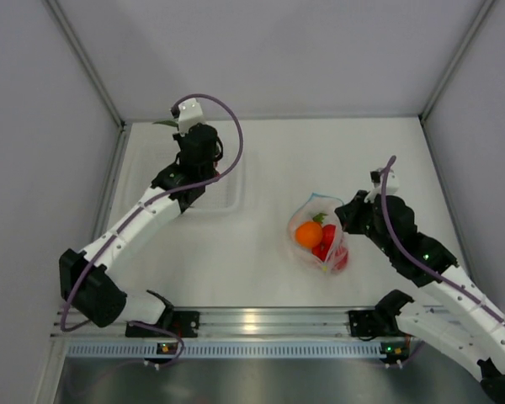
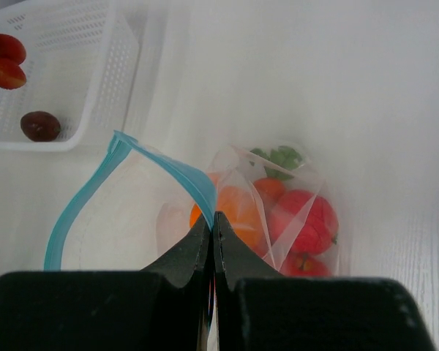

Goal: Open the zip-top bag and remove the fake food
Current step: Pick up the fake fruit from the zipper food storage bag, then place the fake fruit in the bin.

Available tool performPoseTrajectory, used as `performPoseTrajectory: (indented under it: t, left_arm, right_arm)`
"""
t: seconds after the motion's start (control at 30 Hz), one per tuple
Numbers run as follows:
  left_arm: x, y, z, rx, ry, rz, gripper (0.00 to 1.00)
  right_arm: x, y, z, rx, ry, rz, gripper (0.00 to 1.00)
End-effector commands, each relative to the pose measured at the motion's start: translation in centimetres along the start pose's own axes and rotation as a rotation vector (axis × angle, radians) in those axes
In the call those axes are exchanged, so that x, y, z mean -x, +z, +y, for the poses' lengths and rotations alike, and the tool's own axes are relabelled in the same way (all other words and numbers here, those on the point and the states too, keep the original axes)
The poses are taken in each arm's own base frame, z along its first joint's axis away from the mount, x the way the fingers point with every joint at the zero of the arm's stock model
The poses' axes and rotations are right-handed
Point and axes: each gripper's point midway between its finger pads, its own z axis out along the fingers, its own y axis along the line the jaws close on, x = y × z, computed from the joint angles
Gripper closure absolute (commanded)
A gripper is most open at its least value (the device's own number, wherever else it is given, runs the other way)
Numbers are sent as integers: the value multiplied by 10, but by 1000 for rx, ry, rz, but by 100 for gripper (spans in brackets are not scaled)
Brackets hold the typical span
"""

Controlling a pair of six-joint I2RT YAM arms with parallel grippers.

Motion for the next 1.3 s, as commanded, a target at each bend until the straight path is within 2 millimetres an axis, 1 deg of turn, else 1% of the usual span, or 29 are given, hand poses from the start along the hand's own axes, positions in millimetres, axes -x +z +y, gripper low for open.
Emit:
performPoseTrajectory:
  t: [0.0,0.07,0.13,0.17,0.2,0.23,0.3,0.33,0.37,0.4,0.47,0.53,0.63,0.67,0.7,0.73,0.77,0.8,0.83,0.9,0.93,0.97,1.0,1.03,1.07,1.13,1.17,1.23,1.27]
  left_arm:
    - [30,21,21,82,12,-46,100]
    - [17,42,32,145,57,-18,100]
    - [20,56,38,178,105,-12,100]
    - [4,70,45,250,153,14,100]
    - [6,76,51,284,183,16,100]
    - [0,83,54,311,211,29,100]
    - [-21,98,69,397,270,74,100]
    - [-23,103,72,410,264,84,100]
    - [-33,109,74,399,264,113,100]
    - [-48,117,85,427,250,153,100]
    - [-63,123,93,434,226,195,100]
    - [-82,129,110,470,188,241,100]
    - [-99,133,120,483,103,272,100]
    - [-109,132,123,483,87,291,100]
    - [-115,135,123,467,28,306,100]
    - [-119,136,127,470,4,315,91]
    - [-125,136,130,476,-9,327,88]
    - [-127,137,133,484,-33,327,85]
    - [-128,137,133,481,-37,331,76]
    - [-129,133,135,488,-62,327,66]
    - [-125,131,134,481,-84,319,52]
    - [-115,127,133,476,-109,299,44]
    - [-112,124,133,473,-134,290,36]
    - [-107,122,130,461,-154,282,23]
    - [-92,116,129,447,-181,256,18]
    - [-79,110,124,412,-222,239,10]
    - [-62,103,121,385,-251,212,9]
    - [-45,94,115,335,-284,191,4]
    - [-37,90,107,282,-301,195,2]
  right_arm:
    - [12,-10,3,2,-14,-21,100]
    - [10,-10,5,18,-17,-18,100]
    - [10,-11,6,26,-24,-14,100]
    - [10,-11,6,27,-30,-12,100]
    - [11,-11,7,30,-31,-11,100]
    - [15,-13,9,33,-34,-16,100]
    - [19,-18,9,37,-39,-26,100]
    - [23,-20,10,40,-43,-37,100]
    - [25,-23,10,37,-45,-42,100]
    - [30,-26,11,42,-47,-53,100]
    - [33,-29,11,40,-58,-56,100]
    - [36,-31,11,42,-67,-63,100]
    - [38,-33,12,47,-72,-71,100]
    - [38,-34,12,48,-73,-73,100]
    - [38,-34,11,47,-73,-74,100]
    - [38,-34,11,48,-75,-75,100]
    - [38,-34,11,50,-77,-76,100]
    - [38,-34,12,54,-77,-75,100]
    - [38,-34,12,52,-83,-75,100]
    - [37,-34,12,53,-90,-69,100]
    - [38,-34,11,49,-95,-70,100]
    - [38,-32,11,46,-97,-68,100]
    - [39,-32,12,48,-95,-70,100]
    - [40,-32,13,49,-94,-73,100]
    - [39,-31,15,55,-93,-68,100]
    - [41,-31,18,68,-94,-63,100]
    - [41,-31,20,74,-92,-61,100]
    - [43,-32,22,82,-86,-65,100]
    - [43,-32,24,93,-85,-66,100]
